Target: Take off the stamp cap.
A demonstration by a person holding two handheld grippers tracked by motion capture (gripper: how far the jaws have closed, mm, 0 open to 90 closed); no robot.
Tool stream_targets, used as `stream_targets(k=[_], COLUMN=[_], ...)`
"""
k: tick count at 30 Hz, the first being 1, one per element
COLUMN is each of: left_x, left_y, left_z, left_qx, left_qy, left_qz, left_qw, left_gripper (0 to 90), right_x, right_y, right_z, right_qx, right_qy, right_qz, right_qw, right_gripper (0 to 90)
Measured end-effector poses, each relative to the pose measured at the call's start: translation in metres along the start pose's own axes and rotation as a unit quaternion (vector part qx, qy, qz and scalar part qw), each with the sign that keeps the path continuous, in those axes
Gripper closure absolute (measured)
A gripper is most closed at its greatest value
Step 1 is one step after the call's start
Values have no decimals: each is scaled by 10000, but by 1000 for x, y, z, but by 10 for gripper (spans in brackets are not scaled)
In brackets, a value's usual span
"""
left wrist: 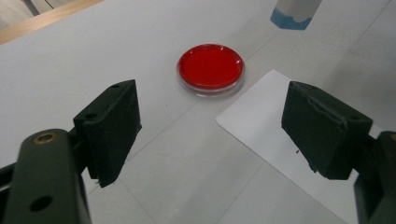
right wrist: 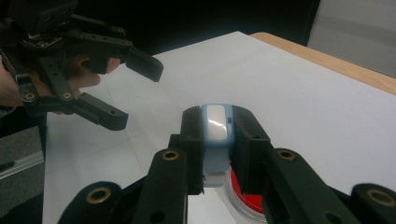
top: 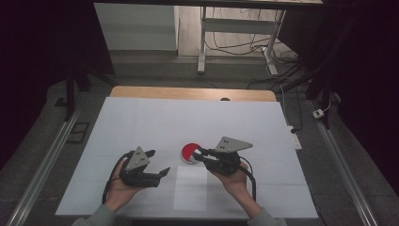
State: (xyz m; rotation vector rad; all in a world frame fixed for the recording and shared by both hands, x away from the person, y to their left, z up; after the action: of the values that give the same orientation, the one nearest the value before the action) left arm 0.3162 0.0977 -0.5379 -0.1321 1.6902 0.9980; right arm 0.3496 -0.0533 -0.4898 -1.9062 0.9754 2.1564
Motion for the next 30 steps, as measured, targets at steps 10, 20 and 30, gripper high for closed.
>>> stream_targets(k=[10,20,30], left_x=[-8,-16,-21], left_y=[-14,-25,-35], left_z=[-11,-20,-27], left_qx=[125,216,268], left_qy=[-87,-201,-273], left_qz=[65,103,127], left_qw=[9999,9995,9992], left_gripper=[200,201,202], right_x=[1,2,4], right_y=[-3,-6,-10], right_z=[1,3,5], right_qx=[-11,-36,-40], right_qy=[-20,-3,-21], right_qz=[23,48,66], right_qw=[10000,10000,10000], right_gripper=[749,749,749])
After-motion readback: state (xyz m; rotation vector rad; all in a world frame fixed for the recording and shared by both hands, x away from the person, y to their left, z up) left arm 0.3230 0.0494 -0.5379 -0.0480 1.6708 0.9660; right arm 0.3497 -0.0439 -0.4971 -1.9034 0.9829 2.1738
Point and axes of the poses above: each handheld gripper's, and its own axes: y roughly backward along the jaws, x roughly out of its underside, z roughly to its left, the point moved 10 cm from there along -y, roughly forward along the jaws, and after that the axes turned 5 degrees about x, right-handed, at the moved point
